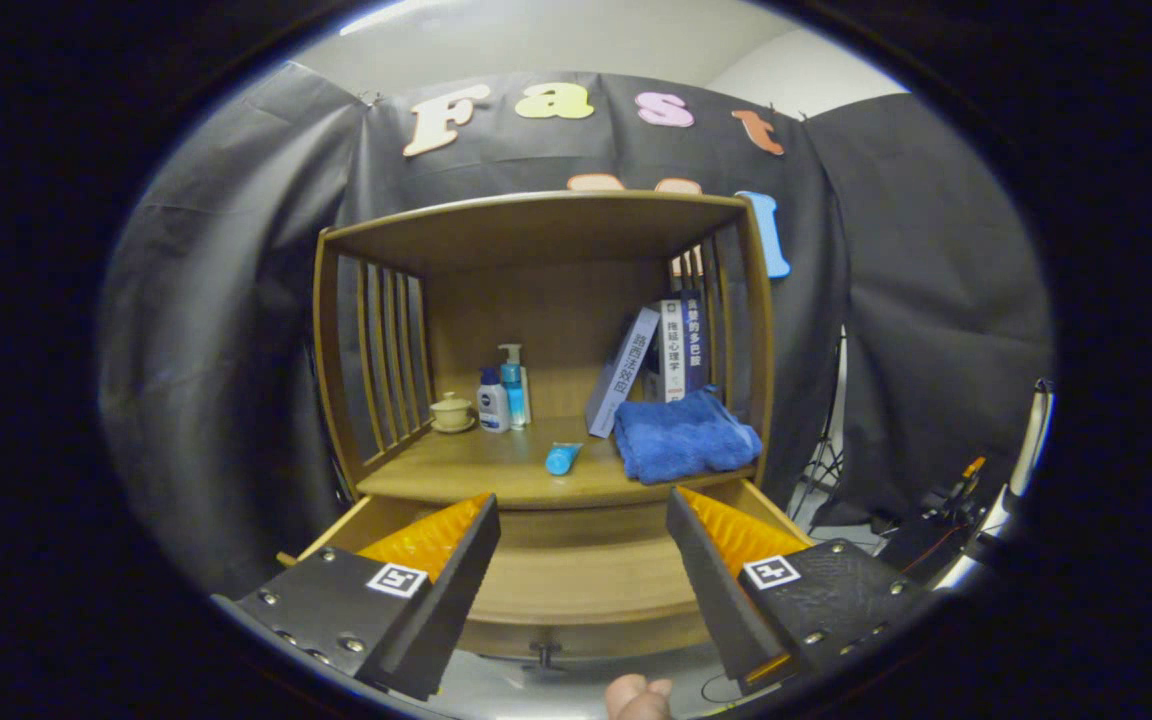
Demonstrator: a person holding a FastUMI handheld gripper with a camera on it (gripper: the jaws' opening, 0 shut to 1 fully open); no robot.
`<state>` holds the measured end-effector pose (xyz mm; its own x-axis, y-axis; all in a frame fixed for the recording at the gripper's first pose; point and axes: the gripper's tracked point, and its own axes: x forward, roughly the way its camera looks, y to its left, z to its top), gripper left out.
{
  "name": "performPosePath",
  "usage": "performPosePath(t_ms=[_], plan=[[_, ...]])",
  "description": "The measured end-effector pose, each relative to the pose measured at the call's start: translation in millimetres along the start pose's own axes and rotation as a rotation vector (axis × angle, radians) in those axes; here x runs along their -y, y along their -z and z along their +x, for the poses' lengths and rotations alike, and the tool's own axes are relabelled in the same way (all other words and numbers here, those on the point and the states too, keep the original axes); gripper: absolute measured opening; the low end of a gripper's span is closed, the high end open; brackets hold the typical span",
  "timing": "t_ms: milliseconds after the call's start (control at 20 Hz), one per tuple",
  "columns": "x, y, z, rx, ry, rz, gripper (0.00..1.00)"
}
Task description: Pull open the drawer, take out the items inside it, and place them on the countertop above the cabinet.
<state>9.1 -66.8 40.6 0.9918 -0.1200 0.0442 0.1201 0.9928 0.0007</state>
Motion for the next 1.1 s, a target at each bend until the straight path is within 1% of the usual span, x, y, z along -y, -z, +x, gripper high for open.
performPosePath(t_ms=[200,300,400,600,700,750,850,1000,1100], plan=[[6.6,18.6,-22.8,0.026,0.001,0.021,0.99],[9.6,24.4,-24.1,0.062,0.009,0.009,0.99],[8.6,44.5,-25.0,0.066,0.018,0.01,0.99],[-10.6,85.5,-25.6,0.03,-0.034,0.049,0.99],[-15.7,100.3,-21.7,0.011,-0.043,0.056,0.99],[-16.2,107.8,-20.2,0.003,-0.034,0.057,0.99],[-20.4,120.0,-17.2,-0.012,-0.029,0.056,0.99],[-35.5,136.3,-11.6,-0.028,-0.07,0.038,0.99],[-38.3,144.8,-4.8,-0.03,-0.066,0.009,0.99]])
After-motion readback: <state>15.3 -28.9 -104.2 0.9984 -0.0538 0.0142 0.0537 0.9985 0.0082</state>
